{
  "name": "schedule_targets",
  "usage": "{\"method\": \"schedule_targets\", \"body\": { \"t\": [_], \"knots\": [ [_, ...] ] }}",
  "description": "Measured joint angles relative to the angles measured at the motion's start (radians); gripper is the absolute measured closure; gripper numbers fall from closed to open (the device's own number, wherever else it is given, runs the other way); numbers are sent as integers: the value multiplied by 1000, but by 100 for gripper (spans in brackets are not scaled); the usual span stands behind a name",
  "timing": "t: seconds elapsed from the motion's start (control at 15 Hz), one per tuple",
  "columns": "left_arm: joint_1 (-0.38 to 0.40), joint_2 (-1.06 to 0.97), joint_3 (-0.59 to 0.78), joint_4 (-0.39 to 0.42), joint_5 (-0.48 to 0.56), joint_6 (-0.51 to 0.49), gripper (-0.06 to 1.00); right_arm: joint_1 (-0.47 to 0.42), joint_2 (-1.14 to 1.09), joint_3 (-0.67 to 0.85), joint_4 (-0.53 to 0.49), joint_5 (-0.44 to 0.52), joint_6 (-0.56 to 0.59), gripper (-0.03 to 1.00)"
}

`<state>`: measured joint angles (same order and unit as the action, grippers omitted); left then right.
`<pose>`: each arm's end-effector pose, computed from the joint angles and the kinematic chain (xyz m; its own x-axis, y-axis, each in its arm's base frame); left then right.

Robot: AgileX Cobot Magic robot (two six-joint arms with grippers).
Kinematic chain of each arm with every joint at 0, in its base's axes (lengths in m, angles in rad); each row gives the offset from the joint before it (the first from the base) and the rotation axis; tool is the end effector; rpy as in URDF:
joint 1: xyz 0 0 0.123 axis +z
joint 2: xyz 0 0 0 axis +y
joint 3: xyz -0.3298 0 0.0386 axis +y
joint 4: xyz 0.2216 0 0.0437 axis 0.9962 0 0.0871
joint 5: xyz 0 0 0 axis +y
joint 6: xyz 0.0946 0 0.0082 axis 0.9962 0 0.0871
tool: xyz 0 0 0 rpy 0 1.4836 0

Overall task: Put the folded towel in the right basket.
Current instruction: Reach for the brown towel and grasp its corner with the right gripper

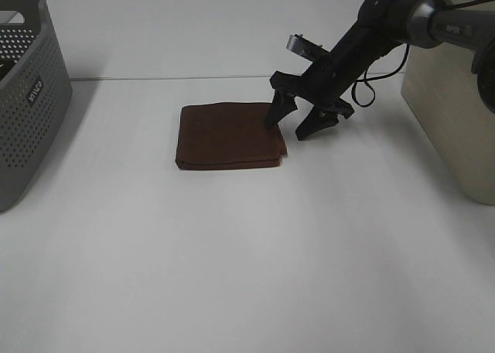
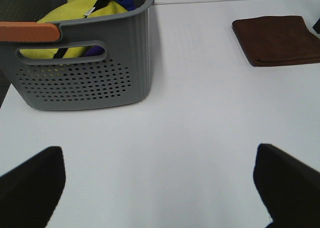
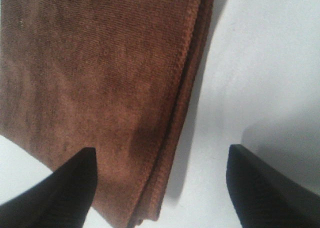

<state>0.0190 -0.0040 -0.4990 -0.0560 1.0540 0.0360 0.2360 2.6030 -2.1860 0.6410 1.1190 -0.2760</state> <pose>-0.0719 -0.0060 0.2630 -0.4465 -0.0002 -0.8948 0.0283 0.9995 -0.0143 0.5133 0.1760 0.1310 -0.9613 -0.1975 -0.1924 -0.2713 0.8011 0.5335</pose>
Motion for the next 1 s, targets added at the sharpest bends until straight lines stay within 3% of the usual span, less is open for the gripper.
{"method": "schedule_targets", "body": {
  "t": [0.33,0.53,0.67,0.87,0.93,1.0],
  "knots": [
    [0,0,0,0,0,0,-3,-3,40,-8,138,-9,-21,28],
    [0,0,0,0,0,0,-3,16,53,-9,174,-12,-48,36],
    [0,0,0,0,0,0,-3,29,60,-9,167,-27,-48,50],
    [0,0,0,0,0,0,-3,32,61,-8,147,-37,-46,82],
    [0,0,0,0,0,0,-3,32,61,-8,145,-37,-46,89],
    [0,0,0,0,0,0,-3,32,61,-8,145,-37,-46,89]
  ]
}}
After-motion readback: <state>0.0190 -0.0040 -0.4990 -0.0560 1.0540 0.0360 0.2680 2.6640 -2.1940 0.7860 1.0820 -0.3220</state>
